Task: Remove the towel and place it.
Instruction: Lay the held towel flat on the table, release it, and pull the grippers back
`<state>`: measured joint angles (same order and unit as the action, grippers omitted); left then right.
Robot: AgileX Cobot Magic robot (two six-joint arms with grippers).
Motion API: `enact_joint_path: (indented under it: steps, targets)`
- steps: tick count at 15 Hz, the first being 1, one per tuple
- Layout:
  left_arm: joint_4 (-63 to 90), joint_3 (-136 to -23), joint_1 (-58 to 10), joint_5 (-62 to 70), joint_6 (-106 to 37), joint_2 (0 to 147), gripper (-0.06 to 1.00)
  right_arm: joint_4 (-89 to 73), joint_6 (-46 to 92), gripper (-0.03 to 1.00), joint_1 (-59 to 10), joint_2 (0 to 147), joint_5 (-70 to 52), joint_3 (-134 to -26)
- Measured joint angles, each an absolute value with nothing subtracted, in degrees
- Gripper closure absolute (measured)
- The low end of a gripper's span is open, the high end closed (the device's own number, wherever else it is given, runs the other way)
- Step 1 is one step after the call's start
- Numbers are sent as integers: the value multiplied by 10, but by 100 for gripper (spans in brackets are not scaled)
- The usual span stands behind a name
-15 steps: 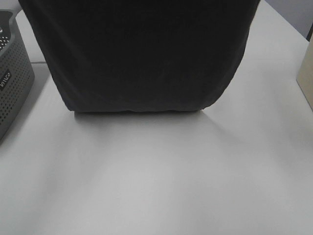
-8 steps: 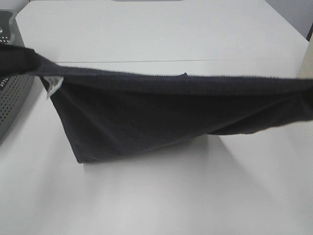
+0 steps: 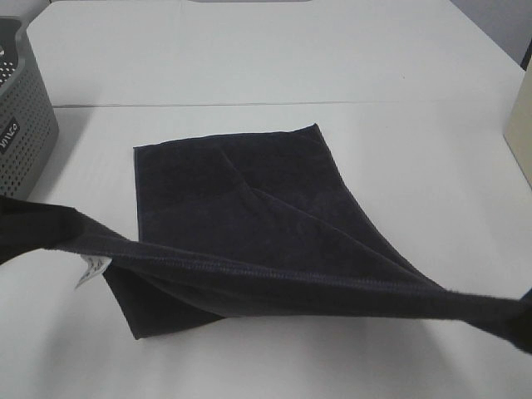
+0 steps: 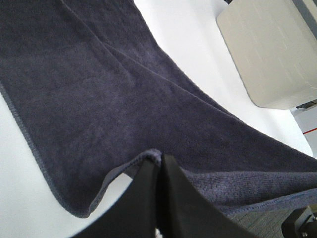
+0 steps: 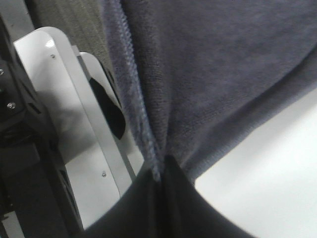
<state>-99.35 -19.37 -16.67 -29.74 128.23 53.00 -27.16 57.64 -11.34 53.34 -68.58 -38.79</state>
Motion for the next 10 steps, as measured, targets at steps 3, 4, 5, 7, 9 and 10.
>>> enact_joint_path:
  steps: [3, 4, 5, 7, 9, 10]
  targets:
    - [-995, -172, -164, -345, 1282, 530, 94, -324, 704, 96, -111, 531, -694, -315]
    - [-995, -164, -164, -363, 1282, 530, 94, -344, 736, 96, -111, 531, -694, -297]
    - [-996, -144, -164, -385, 1282, 530, 94, -379, 791, 96, -111, 531, -694, -263]
    - [-998, -137, -174, -387, 1282, 530, 94, -381, 822, 96, -111, 531, -694, -248]
    - [-1000, -126, -234, -391, 1285, 530, 94, -387, 834, 96, -111, 531, -694, -240]
    - [-1000, -120, -294, -384, 1299, 530, 94, -397, 839, 96, -111, 531, -694, -238]
